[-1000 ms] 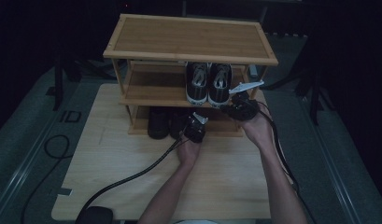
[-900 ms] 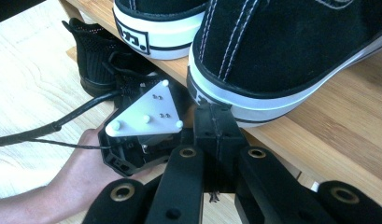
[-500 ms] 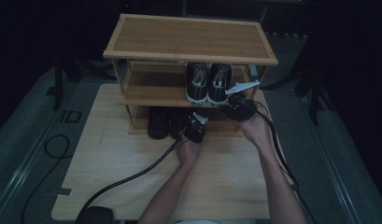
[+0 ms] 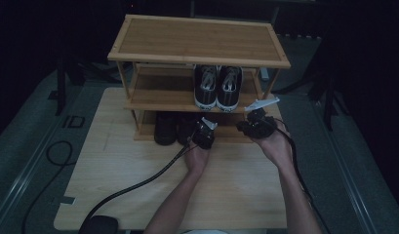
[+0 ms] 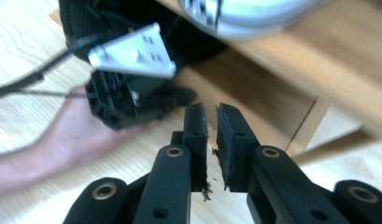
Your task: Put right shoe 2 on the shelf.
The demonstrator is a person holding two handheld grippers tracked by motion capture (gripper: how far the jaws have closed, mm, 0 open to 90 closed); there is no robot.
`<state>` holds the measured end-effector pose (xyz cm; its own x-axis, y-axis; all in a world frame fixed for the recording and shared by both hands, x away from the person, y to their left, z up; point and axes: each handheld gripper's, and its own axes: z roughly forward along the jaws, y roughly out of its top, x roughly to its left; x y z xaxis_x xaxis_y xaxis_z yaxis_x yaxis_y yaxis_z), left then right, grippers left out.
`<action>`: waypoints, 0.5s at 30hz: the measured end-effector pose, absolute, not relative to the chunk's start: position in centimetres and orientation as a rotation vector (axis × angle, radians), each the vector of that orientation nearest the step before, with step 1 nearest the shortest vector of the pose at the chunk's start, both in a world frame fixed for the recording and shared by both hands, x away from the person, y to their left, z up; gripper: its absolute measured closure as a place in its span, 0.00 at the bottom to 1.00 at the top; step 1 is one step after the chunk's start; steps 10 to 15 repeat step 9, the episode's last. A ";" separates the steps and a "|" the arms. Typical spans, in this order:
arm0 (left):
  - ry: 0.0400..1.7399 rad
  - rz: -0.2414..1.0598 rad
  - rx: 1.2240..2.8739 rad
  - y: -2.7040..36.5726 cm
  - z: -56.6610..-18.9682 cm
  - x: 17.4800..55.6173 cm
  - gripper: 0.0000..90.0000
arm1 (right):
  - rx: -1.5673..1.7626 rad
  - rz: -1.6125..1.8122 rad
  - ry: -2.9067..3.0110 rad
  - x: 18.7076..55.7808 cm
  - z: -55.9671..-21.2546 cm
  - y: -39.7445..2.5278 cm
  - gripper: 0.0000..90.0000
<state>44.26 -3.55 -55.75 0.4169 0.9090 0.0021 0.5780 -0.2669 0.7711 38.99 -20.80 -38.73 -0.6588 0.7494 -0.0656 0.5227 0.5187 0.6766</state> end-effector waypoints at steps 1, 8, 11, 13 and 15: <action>1.259 0.597 1.964 -3.5 -55.8 44.3 1.00 | 1.067 0.904 2.409 38.8 -39.1 -21.0 0.88; 1.259 0.598 1.965 -3.6 -55.8 44.3 1.00 | 1.156 0.952 2.400 37.4 -41.2 -22.6 0.79; 1.259 0.596 1.966 -3.6 -55.8 44.3 1.00 | 1.169 0.940 2.404 37.2 -41.5 -22.7 0.78; 1.259 0.596 1.966 -3.6 -55.8 44.3 1.00 | 1.169 0.940 2.404 37.2 -41.5 -22.7 0.78; 1.259 0.596 1.966 -3.6 -55.8 44.3 1.00 | 1.169 0.940 2.404 37.2 -41.5 -22.7 0.78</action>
